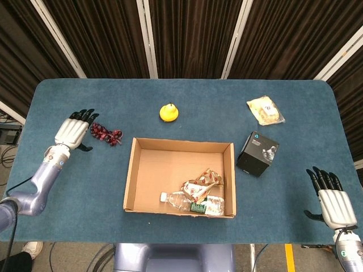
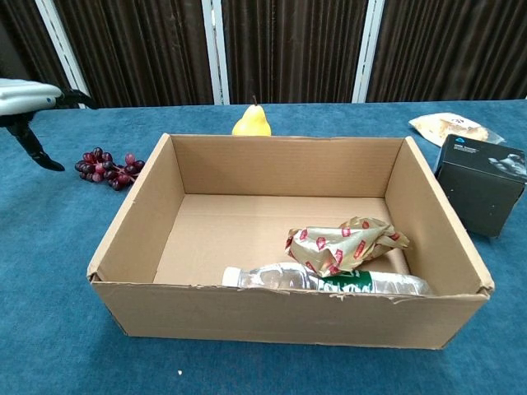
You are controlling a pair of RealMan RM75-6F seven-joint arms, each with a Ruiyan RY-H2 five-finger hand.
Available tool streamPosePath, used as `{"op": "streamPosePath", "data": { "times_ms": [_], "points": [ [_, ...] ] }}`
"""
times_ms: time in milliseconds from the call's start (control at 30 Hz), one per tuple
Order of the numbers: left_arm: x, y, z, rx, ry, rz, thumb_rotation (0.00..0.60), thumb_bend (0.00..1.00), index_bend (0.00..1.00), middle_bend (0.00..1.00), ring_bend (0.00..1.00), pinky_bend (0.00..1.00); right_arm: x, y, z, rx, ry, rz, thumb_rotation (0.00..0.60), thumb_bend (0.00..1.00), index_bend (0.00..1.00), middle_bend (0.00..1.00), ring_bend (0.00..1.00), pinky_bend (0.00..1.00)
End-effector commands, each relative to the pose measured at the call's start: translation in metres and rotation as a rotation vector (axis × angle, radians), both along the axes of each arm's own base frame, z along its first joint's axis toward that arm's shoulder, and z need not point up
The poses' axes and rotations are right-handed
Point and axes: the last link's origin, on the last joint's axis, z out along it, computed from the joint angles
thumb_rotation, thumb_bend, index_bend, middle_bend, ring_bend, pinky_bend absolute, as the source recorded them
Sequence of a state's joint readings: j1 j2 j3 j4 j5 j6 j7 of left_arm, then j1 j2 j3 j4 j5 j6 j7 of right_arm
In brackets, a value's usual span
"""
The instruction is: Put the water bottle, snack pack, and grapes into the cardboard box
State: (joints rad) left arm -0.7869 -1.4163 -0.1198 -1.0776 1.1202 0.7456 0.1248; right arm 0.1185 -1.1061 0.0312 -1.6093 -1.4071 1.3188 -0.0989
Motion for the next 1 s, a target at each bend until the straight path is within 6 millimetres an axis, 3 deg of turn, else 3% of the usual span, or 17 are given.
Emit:
{"op": "streamPosePath", "data": {
  "times_ms": [33,367,533,567,733,1000],
  "points": [
    [0.003,0.013,-0.022,-0.030,-0.012,0.023,0.599,0.09,0.11,0.00,0.00,0.11,-0.001,-0.002,-0.001,0.003,0.003,-0.007,0.600,0.03,0.00,0.00,0.00,0.00],
    [0.005,0.031,-0.050,-0.079,0.010,0.053,0.600,0.10,0.17,0.02,0.00,0.11,-0.005,-0.008,-0.003,0.012,0.007,-0.032,0.600,0.03,0.00,0.00,0.00,0.00],
    [0.005,0.034,-0.059,-0.091,0.021,0.060,0.600,0.13,0.28,0.06,0.02,0.13,-0.006,-0.009,-0.004,0.016,0.005,-0.035,0.600,0.03,0.00,0.00,0.00,0.00],
    [0.005,0.035,-0.061,-0.093,0.025,0.061,0.600,0.14,0.31,0.09,0.04,0.15,-0.006,-0.009,-0.003,0.016,0.005,-0.035,0.600,0.03,0.00,0.00,0.00,0.00],
    [0.008,0.038,-0.065,-0.049,-0.015,0.049,0.600,0.34,0.63,0.45,0.38,0.42,-0.005,-0.009,-0.003,0.019,0.006,-0.035,0.600,0.03,0.00,0.00,0.00,0.00],
    [0.006,0.033,-0.062,0.059,-0.032,-0.012,0.600,0.62,0.87,0.63,0.52,0.52,-0.004,-0.006,-0.004,0.026,0.005,-0.027,0.600,0.03,0.00,0.00,0.00,0.00]
  ]
}}
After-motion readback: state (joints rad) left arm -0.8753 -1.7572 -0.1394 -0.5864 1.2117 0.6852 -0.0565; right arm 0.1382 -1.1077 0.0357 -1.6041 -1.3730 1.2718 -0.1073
